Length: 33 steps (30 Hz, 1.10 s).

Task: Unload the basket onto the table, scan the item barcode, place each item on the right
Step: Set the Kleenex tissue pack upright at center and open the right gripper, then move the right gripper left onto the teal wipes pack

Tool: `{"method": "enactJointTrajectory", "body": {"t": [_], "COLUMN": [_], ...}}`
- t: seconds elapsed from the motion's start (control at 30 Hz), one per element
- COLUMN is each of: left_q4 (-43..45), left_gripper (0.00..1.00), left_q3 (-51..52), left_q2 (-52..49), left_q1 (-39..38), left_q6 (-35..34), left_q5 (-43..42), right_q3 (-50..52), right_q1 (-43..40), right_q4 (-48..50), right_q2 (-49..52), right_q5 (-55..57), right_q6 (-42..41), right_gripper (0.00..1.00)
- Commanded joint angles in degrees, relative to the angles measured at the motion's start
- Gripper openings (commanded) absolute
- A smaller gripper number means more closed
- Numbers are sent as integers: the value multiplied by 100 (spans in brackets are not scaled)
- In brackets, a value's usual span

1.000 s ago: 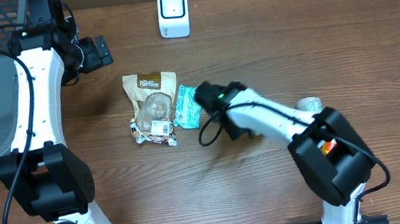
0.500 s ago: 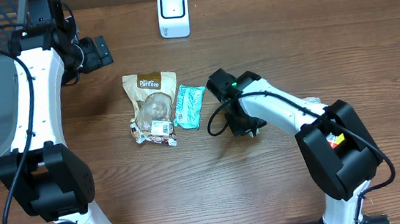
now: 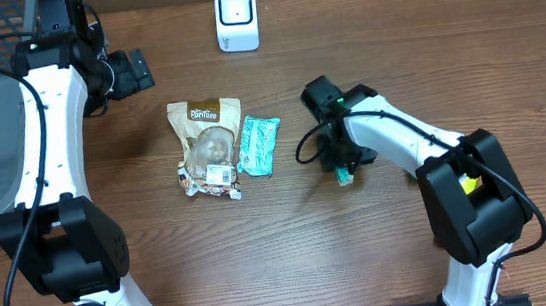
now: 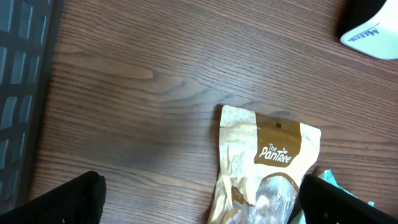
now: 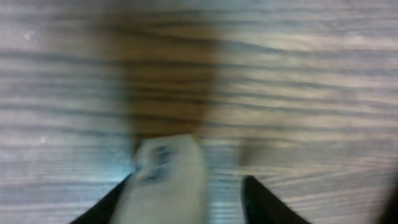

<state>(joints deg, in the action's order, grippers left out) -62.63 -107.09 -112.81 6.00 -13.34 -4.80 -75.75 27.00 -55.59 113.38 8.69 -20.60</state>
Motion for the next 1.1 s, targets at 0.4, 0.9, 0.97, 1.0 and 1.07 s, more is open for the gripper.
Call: {"method": "enactJointTrajectory", "body": {"t": [0.4,0.9,0.97,1.0,1.07], "left_q4": [-9,-9,-11,-11,-11], "left_gripper": [100,100,100,100,100], "left_q3": [-74,-74,-74,-74,-74], "left_q2": [79,79,79,79,79], "left_q1": [-44,-44,-44,-44,-44], "left_q6": [92,92,92,92,92], "left_q5": [-61,-61,-61,-61,-61], "right_q3": [-175,-2079,-1998,-1926,-1755], "right_q1": [-39,-63,-20,26,122], "right_q4": [372,-20,192,356,708], "right_q2": [-229,-297,-227,-195,-111], "right_q5": [-127,-2041,-2170,-2164,-2162], "right_q6": [-195,-195,-195,-192,-190], "right_gripper": [73,92,92,91,91]}}
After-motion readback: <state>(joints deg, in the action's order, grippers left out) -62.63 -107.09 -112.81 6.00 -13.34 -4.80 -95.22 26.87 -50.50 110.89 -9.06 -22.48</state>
